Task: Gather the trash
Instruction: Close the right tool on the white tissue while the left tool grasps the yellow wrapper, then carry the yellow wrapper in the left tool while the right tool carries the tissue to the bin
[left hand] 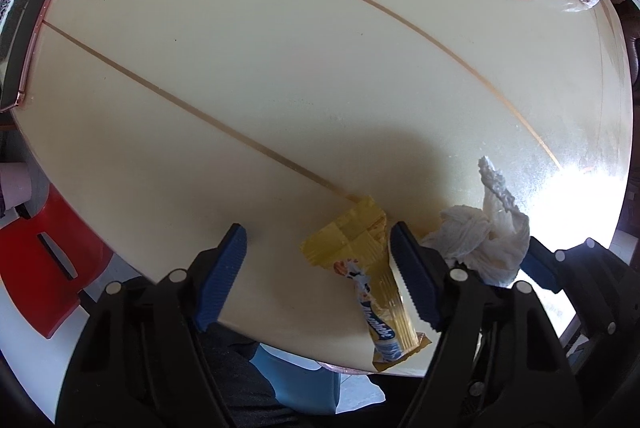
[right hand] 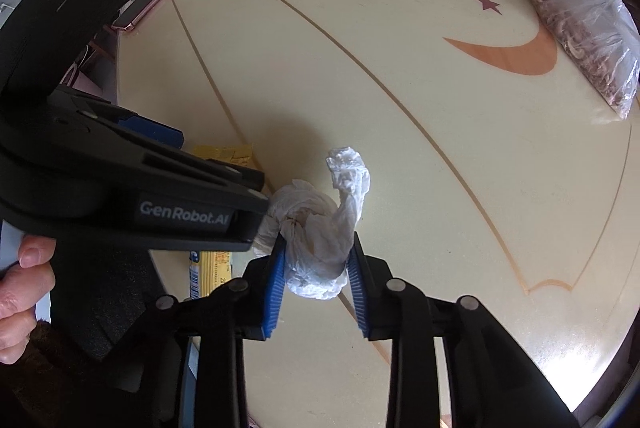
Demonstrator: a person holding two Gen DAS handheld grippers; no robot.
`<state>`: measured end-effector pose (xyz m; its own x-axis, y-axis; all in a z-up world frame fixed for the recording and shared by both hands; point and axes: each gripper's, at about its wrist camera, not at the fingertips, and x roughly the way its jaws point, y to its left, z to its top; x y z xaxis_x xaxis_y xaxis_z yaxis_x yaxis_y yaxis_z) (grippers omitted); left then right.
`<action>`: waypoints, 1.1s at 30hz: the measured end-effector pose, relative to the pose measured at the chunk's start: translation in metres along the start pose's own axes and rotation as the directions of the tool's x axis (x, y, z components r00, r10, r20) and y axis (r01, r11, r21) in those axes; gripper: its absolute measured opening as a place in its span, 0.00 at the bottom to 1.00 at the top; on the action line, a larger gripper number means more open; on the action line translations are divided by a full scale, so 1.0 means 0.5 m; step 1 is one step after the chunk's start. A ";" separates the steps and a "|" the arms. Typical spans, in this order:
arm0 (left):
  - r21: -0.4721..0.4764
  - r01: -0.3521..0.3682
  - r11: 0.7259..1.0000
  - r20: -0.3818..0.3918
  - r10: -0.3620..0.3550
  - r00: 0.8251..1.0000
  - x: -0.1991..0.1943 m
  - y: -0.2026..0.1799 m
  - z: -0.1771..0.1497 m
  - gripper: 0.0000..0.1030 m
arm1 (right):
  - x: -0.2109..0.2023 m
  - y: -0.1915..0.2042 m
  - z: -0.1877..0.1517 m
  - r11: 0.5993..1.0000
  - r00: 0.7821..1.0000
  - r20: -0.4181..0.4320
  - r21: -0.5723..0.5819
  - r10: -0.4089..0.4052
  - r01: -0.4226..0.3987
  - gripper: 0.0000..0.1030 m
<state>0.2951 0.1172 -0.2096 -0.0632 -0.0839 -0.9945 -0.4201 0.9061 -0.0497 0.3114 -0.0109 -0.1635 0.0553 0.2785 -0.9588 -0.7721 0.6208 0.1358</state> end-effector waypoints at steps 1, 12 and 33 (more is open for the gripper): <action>0.004 -0.003 1.000 0.001 0.003 1.000 -0.001 -0.001 -0.001 0.64 | -0.003 -0.004 -0.002 1.000 1.000 0.001 0.006 -0.002 0.002 0.28; 0.024 0.010 1.000 -0.013 -0.009 1.000 -0.001 -0.012 -0.013 0.40 | -0.005 -0.020 -0.012 0.997 1.000 0.006 0.080 -0.021 0.021 0.28; 0.176 0.101 0.979 -0.016 -0.100 0.995 -0.038 -0.097 -0.051 0.26 | -0.043 -0.074 -0.055 0.978 0.998 0.049 0.207 -0.044 0.033 0.28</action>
<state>0.2937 0.0641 -0.1861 -0.0354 -0.1807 -0.9829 -0.2588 0.9516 -0.1657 0.3217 -0.0600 -0.1546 0.1200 0.2865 -0.9505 -0.6219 0.7680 0.1530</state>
